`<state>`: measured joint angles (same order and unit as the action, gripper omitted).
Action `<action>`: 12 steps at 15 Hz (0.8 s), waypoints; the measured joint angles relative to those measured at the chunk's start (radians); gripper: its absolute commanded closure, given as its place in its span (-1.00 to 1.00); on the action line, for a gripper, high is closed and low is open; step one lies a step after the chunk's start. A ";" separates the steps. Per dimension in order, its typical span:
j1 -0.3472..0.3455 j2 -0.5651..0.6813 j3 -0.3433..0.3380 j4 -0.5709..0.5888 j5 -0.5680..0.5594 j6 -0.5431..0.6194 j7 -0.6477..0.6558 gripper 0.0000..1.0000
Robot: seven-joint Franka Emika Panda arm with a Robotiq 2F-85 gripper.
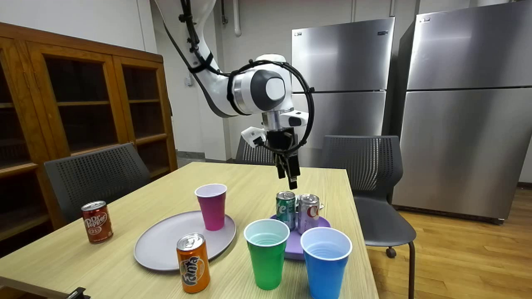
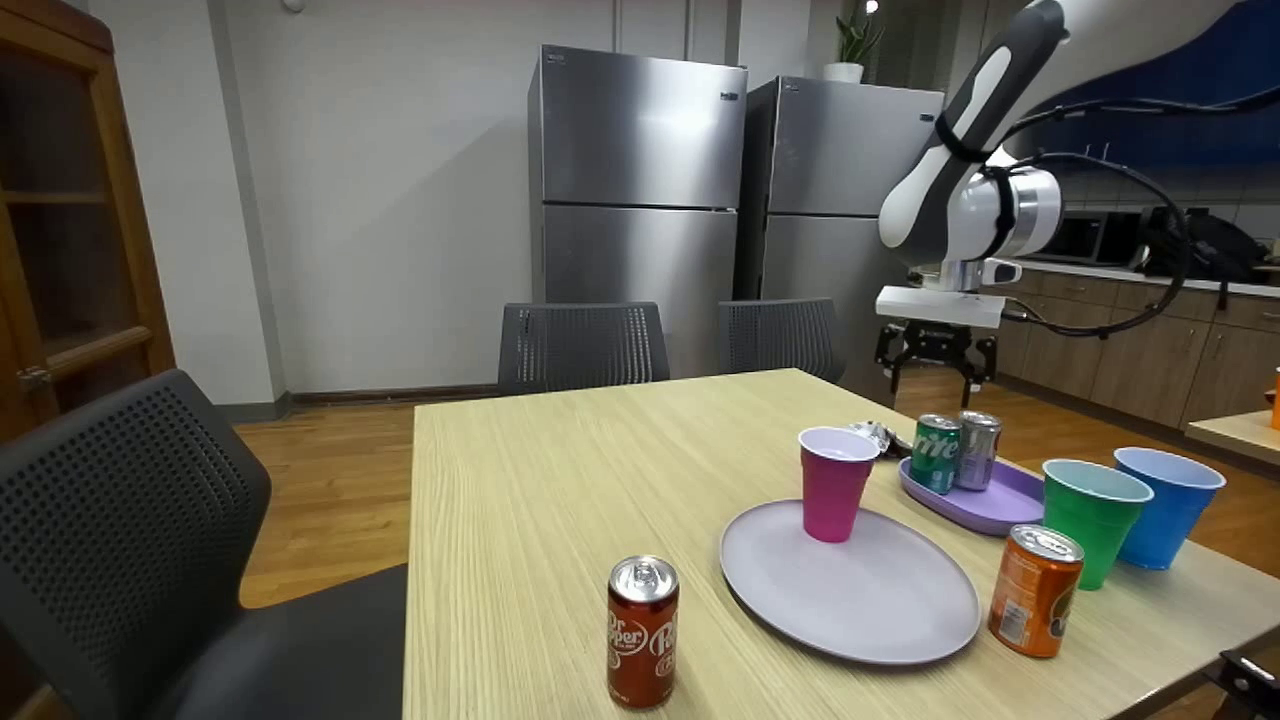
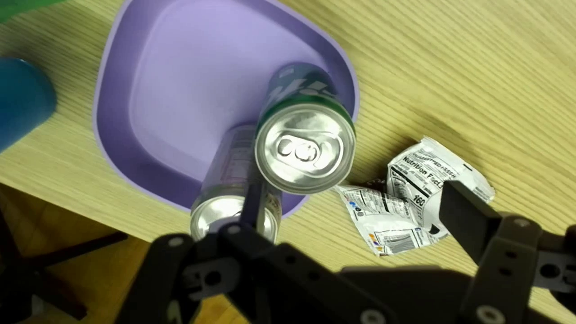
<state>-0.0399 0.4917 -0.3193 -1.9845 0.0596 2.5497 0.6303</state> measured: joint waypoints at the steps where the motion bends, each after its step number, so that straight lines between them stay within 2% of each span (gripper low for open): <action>1: 0.000 -0.015 0.004 -0.006 0.000 0.000 0.000 -1.00; 12: 0.006 -0.243 0.052 -0.195 -0.020 0.000 -0.012 -1.00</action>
<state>-0.0343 0.2490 -0.2668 -2.1797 0.0393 2.5494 0.6180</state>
